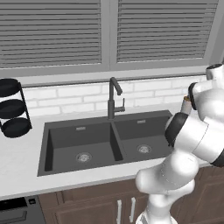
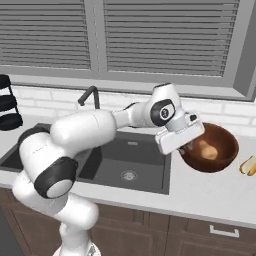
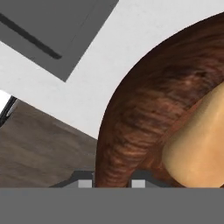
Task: Pick the squash from the sink and place it in the bowl. Then pick the bowl and place it in the microwave. Then close the microwave door and press the start button.
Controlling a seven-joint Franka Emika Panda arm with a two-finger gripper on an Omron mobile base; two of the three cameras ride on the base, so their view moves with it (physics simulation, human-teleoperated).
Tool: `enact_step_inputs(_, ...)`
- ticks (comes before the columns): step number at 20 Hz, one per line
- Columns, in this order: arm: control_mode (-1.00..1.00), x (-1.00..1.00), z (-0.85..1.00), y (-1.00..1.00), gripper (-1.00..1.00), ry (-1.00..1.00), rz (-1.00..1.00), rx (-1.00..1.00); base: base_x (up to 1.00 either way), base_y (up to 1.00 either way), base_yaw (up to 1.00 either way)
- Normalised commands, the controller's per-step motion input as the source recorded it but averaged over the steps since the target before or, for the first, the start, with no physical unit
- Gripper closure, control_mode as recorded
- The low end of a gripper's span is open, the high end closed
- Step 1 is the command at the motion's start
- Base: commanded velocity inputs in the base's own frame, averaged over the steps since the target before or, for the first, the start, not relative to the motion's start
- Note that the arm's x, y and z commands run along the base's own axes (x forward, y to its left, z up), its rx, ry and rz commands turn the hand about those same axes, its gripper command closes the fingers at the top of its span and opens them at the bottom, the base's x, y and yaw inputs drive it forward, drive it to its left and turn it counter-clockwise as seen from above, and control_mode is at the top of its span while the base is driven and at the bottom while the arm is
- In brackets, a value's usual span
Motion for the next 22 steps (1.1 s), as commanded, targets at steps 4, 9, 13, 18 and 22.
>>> enact_step_inputs(4, -1.00, -0.23, 0.93, 0.47, 1.00, 0.17, 0.59, -0.02, 0.00, 0.00, 0.00)
enact_step_inputs(9, -1.00, -0.31, 0.80, 0.46, 1.00, 0.05, 0.49, -0.02, 0.00, 0.00, 0.00)
enact_step_inputs(13, -1.00, -0.27, 0.58, 0.66, 1.00, -0.01, 0.25, 0.00, 0.00, 0.00, 0.00)
enact_step_inputs(18, -1.00, -0.21, 0.53, 0.80, 1.00, -0.07, 0.19, 0.00, 0.00, 0.00, 0.00)
enact_step_inputs(22, -1.00, -0.01, 0.66, 0.80, 1.00, 0.00, 0.21, 0.00, 0.00, 0.00, 0.00)
